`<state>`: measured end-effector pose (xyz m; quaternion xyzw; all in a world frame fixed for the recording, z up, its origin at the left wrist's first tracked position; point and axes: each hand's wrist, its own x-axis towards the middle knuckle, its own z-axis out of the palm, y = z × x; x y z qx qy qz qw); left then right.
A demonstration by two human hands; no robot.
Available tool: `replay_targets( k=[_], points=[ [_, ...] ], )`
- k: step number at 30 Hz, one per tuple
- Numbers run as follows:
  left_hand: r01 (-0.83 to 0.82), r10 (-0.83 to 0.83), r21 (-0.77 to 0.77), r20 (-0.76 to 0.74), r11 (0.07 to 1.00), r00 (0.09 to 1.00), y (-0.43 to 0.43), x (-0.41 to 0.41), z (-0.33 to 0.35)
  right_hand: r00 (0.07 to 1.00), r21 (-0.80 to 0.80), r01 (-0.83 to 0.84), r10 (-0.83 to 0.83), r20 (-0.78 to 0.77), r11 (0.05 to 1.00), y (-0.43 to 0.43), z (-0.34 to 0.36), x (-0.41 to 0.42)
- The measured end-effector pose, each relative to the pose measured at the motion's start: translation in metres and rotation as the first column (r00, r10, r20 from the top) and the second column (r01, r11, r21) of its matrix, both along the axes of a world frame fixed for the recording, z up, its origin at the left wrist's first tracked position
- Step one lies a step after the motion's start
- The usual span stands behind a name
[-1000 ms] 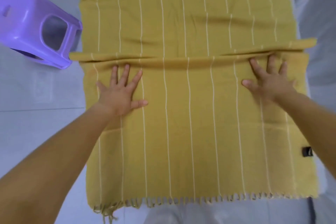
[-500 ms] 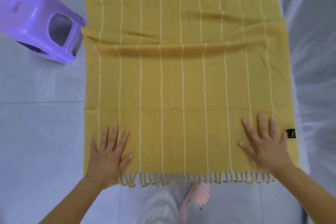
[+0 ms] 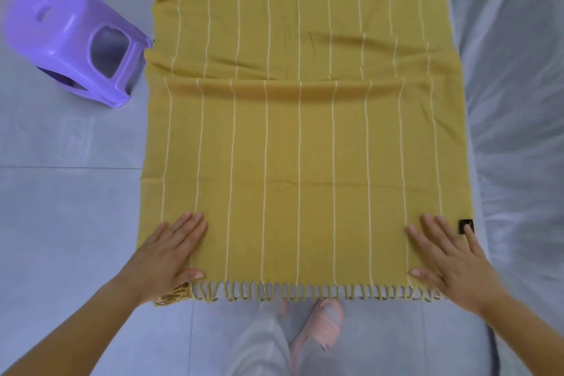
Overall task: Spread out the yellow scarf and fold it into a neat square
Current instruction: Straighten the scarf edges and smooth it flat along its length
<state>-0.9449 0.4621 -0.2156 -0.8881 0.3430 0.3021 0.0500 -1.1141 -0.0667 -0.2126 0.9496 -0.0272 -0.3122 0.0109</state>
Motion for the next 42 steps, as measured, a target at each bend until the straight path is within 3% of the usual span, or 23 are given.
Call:
replay_targets(
  k=[4, 10, 12, 14, 16, 19, 29, 37, 42],
  points=[
    [-0.169, 0.169, 0.014, 0.03, 0.985, 0.985, 0.014, -0.002, 0.002, 0.985, -0.014, 0.157, -0.156, 0.075, 0.987, -0.013, 0.006, -0.005],
    [-0.185, 0.182, 0.031, 0.068, 0.982, 0.981, 0.02, 0.025, 0.0, 0.97, -0.075, 0.232, -0.224, 0.099, 0.97, -0.027, 0.011, 0.021],
    [-0.009, 0.009, 0.018, 0.03, 1.0, 1.0, 0.013, 0.021, 0.0, 0.986, -0.065, 0.155, -0.15, 0.077, 0.986, -0.023, 0.013, 0.016],
    [0.172, -0.172, -0.001, -0.02, 0.985, 0.985, 0.006, 0.005, -0.001, 0.999, -0.017, -0.024, 0.024, 0.032, 1.0, -0.018, 0.008, 0.001],
    [0.229, -0.229, 0.003, -0.052, 0.973, 0.972, 0.005, -0.013, -0.002, 0.985, 0.033, -0.171, 0.172, -0.029, 0.985, -0.015, 0.001, -0.021],
    [0.206, -0.205, 0.018, -0.033, 0.978, 0.978, 0.02, -0.031, -0.007, 0.977, 0.037, -0.207, 0.209, -0.049, 0.978, -0.02, -0.007, -0.044],
    [0.146, -0.138, -0.049, 0.143, 0.988, 0.98, 0.044, -0.057, -0.032, 0.977, 0.084, -0.19, 0.179, 0.119, 0.978, -0.025, -0.032, -0.065],
    [0.117, -0.092, -0.143, 0.168, 0.983, 0.981, 0.058, -0.071, -0.031, 0.936, 0.13, -0.305, 0.273, 0.221, 0.943, -0.039, -0.033, -0.081],
    [0.081, -0.067, -0.122, 0.115, 0.989, 0.991, 0.055, -0.081, -0.011, 0.914, 0.139, -0.312, 0.257, 0.315, 0.94, -0.034, -0.032, -0.087]
  ],
)
